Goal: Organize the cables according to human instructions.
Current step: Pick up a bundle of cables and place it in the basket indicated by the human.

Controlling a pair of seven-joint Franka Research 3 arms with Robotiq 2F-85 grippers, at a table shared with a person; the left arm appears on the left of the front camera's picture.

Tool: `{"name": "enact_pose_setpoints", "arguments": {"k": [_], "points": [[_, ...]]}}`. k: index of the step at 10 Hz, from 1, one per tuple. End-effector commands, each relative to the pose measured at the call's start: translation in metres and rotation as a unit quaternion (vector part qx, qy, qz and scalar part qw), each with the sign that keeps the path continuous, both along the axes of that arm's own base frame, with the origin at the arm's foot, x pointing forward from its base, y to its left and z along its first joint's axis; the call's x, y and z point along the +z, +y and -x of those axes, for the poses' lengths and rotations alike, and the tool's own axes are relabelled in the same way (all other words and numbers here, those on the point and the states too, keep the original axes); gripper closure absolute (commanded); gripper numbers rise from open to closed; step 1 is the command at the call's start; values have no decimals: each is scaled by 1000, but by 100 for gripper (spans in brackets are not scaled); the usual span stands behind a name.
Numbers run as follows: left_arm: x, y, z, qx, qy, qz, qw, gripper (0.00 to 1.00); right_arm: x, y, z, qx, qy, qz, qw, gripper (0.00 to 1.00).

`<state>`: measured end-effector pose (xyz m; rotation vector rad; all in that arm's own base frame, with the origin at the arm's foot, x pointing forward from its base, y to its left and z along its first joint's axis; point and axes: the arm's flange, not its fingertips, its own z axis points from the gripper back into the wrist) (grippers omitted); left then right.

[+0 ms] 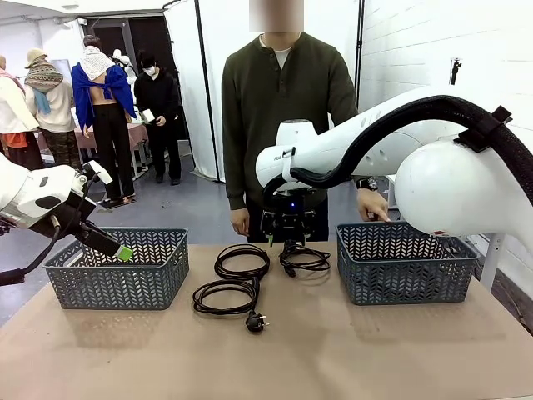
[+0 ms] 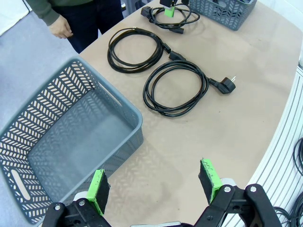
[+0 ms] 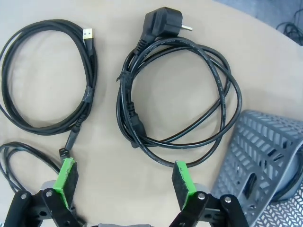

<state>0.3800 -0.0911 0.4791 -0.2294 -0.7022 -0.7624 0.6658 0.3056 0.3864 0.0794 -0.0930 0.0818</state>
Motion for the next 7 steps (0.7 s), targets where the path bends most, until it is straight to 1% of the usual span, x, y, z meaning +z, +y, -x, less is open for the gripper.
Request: {"name": "enact_pose_setpoints", "arguments": {"k": [1, 3, 5, 7], "points": [[-1, 1, -1, 5, 5, 7, 1000, 0, 0, 0, 0, 0, 0, 0, 1000, 0], [-1, 1, -1, 5, 5, 7, 1000, 0, -4, 9, -9, -24, 11, 16, 1000, 0], [-1, 1, -1, 5, 5, 7, 1000, 0, -12, 14, -14, -31, 22, 23, 999, 0], [-1, 1, -1, 5, 5, 7, 1000, 0, -20, 17, -22, -41, 12, 32, 999, 0]]}}
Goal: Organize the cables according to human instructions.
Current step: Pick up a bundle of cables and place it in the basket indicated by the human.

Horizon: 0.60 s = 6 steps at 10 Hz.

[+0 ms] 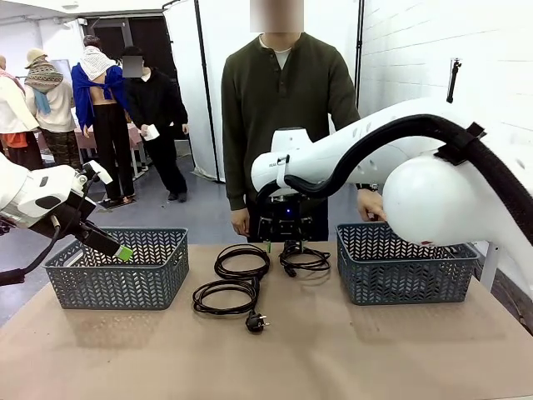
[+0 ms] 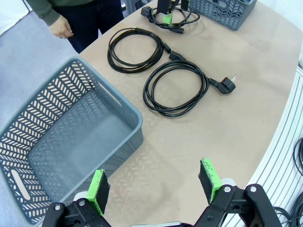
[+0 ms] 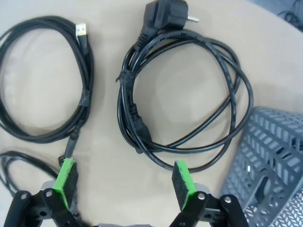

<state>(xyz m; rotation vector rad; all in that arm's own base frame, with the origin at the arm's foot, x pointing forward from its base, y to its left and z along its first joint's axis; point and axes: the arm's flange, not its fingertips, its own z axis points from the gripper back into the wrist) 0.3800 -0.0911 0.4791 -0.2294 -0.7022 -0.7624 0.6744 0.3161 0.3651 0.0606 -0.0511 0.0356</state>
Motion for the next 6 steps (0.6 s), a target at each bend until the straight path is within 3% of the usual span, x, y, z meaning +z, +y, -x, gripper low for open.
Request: {"name": "enact_pose_setpoints", "arguments": {"k": [1, 6], "points": [[-1, 1, -1, 5, 5, 7, 1000, 0, -4, 8, -19, -24, -9, 29, 999, 0], [-1, 1, -1, 5, 5, 7, 1000, 0, -30, 9, -43, -35, -2, 50, 998, 0]]}}
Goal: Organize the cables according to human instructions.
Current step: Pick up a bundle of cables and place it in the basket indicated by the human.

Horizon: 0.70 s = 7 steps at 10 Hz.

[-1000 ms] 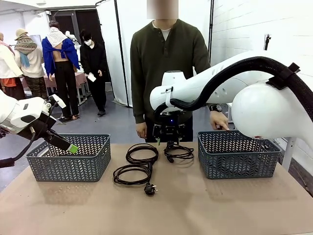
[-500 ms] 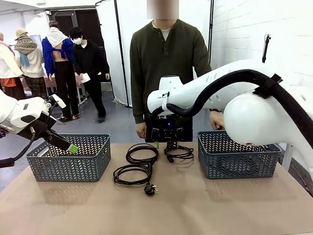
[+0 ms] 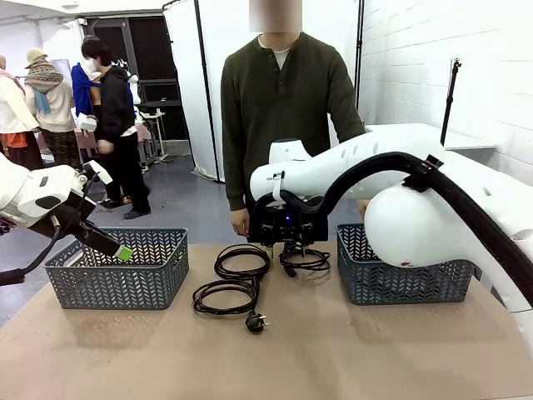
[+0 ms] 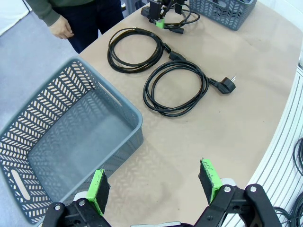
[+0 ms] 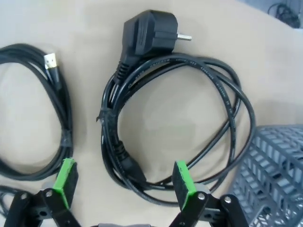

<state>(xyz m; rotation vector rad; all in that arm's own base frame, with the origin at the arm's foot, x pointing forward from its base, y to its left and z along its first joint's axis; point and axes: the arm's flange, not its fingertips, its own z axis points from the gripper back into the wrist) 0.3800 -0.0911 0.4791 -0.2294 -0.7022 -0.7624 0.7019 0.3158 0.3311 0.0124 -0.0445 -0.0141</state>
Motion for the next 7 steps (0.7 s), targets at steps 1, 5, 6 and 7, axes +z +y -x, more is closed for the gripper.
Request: {"name": "enact_pose_setpoints", "arguments": {"k": [1, 5, 6, 7], "points": [[-1, 1, -1, 5, 5, 7, 1000, 0, 0, 8, -18, -10, -6, 29, 1000, 0], [-1, 1, -1, 5, 5, 7, 1000, 0, -12, 5, -29, -11, -26, 33, 999, 0], [-1, 1, -1, 5, 5, 7, 1000, 0, -15, 5, -32, -11, -25, 33, 999, 0], [-1, 1, -1, 5, 5, 7, 1000, 0, -17, 5, -33, -13, -28, 31, 999, 0]]}}
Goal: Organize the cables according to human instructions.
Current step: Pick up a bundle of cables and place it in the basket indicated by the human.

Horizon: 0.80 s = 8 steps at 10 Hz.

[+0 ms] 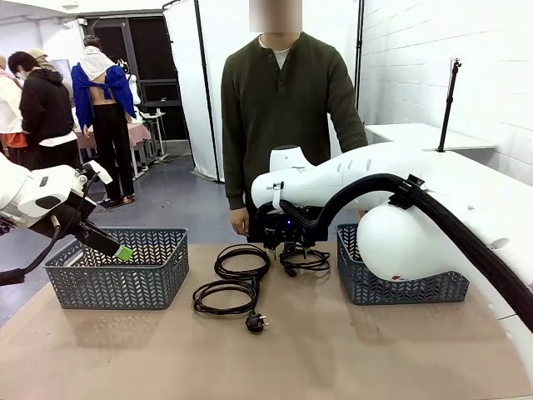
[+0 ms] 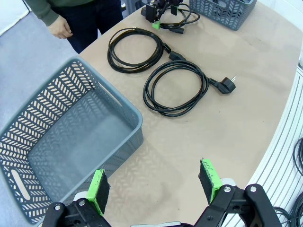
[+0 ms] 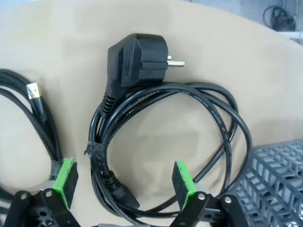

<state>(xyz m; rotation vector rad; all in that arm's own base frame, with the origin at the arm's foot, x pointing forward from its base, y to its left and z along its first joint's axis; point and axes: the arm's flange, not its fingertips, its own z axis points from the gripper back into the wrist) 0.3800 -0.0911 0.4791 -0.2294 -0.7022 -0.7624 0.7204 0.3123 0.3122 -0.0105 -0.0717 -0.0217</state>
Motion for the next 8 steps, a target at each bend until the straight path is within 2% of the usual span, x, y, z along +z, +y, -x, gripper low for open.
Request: {"name": "enact_pose_setpoints", "arguments": {"k": [1, 8], "points": [[-1, 1, -1, 5, 5, 7, 1000, 0, 0, 9, -16, -12, -22, 21, 999, 0], [-1, 1, -1, 5, 5, 7, 1000, 0, -15, 9, -27, -25, -23, 44, 998, 0]]}}
